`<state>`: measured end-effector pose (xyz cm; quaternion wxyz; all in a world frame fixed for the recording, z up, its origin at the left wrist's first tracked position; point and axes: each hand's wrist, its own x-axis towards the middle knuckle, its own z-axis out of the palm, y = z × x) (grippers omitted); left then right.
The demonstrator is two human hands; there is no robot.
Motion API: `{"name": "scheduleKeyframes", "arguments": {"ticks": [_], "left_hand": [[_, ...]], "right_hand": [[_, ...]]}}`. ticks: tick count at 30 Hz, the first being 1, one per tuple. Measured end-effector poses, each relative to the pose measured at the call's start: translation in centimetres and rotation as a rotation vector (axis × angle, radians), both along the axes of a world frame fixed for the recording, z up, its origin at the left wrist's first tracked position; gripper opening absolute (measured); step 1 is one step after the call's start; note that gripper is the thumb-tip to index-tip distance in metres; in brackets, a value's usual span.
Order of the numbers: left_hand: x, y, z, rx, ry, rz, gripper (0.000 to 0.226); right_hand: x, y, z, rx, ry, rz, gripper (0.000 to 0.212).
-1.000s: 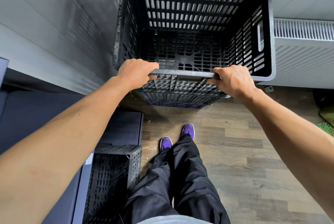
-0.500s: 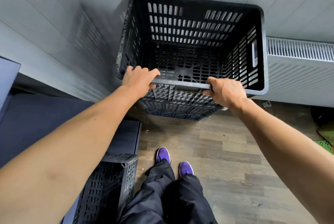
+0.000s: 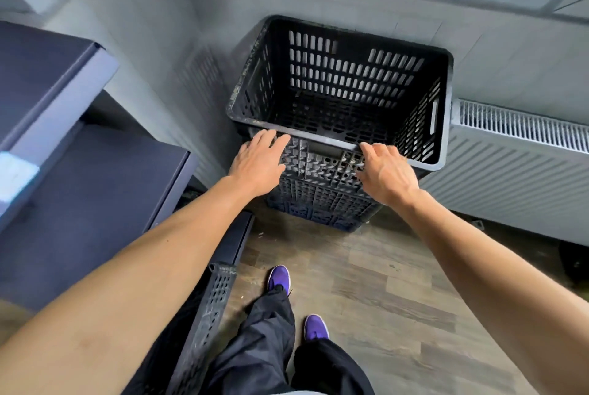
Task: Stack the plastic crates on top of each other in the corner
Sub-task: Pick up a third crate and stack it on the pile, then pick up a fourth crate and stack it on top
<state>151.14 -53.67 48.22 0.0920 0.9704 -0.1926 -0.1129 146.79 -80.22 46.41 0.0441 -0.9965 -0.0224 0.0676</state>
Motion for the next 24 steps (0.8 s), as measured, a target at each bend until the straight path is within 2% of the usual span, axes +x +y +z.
{"name": "scheduleKeyframes", "arguments": {"ticks": [4,11,20,24], "left_hand": [[-5.6,1.2,0.0,-0.013,0.052,0.101,0.062],[-15.3,4.1,-2.0,0.016,0.182,0.283,0.061],[-24.4,9.2,-4.2,-0.028,0.303,0.551,0.060],[-27.8,11.7,-6.3,-0.040,0.355,0.637,0.060]], "right_hand": [[-3.0,0.2,1.2,0.043,-0.008,0.099,0.048],[-8.1,3.7,0.3,0.061,0.223,0.311,0.051],[-11.1,12.4,-1.7,0.079,0.340,0.571,0.053],[-12.7,16.4,-3.8,0.082,0.389,0.651,0.046]]}}
